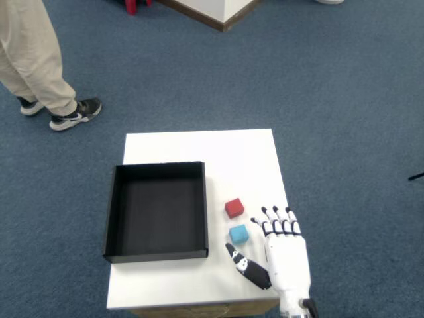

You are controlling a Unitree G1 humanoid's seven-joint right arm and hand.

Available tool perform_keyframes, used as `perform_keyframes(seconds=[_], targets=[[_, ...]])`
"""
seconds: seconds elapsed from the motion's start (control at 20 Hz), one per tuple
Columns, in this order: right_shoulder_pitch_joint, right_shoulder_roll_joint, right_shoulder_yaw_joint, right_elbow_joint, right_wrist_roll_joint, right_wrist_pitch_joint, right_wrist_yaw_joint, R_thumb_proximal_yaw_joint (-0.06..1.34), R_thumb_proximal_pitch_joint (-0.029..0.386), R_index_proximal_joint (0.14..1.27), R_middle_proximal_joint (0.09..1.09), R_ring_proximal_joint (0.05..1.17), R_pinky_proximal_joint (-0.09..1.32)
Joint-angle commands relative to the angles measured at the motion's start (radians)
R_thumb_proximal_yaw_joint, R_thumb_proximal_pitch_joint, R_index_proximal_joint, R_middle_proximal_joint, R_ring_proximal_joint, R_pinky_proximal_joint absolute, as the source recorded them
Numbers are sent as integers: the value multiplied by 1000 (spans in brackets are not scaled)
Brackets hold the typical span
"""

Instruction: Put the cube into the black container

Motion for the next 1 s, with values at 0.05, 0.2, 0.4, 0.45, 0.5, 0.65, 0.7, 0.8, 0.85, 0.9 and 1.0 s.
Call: perform_keyframes(seconds=[0.05, 0.2, 0.4, 0.45, 0.5, 0.65, 0.7, 0.8, 0.85, 0.9, 1.0], targets=[[-26, -7, -5, -18, -8, 3, -12, 225, -10, 547, 282, 234, 64], [-25, -8, -5, -22, -16, -7, -30, 222, -6, 548, 283, 231, 60], [-30, -9, -1, -35, -34, -7, -55, 224, 7, 551, 282, 227, 56], [-31, -9, -1, -39, -37, -4, -54, 226, 16, 553, 282, 227, 55], [-32, -10, -1, -42, -40, -1, -50, 229, 30, 555, 282, 226, 53], [-34, -10, -4, -47, -42, 7, -44, 234, 76, 562, 283, 224, 51], [-34, -10, -7, -48, -43, 9, -41, 237, 89, 567, 283, 222, 50], [-34, -9, -7, -47, -40, 13, -31, 247, 108, 576, 285, 222, 49], [-35, -9, -7, -47, -39, 15, -23, 251, 113, 580, 286, 222, 48], [-36, -9, -8, -48, -39, 18, -15, 258, 118, 583, 286, 221, 44], [-38, -9, -8, -51, -40, 22, -6, 268, 123, 589, 288, 220, 42]])
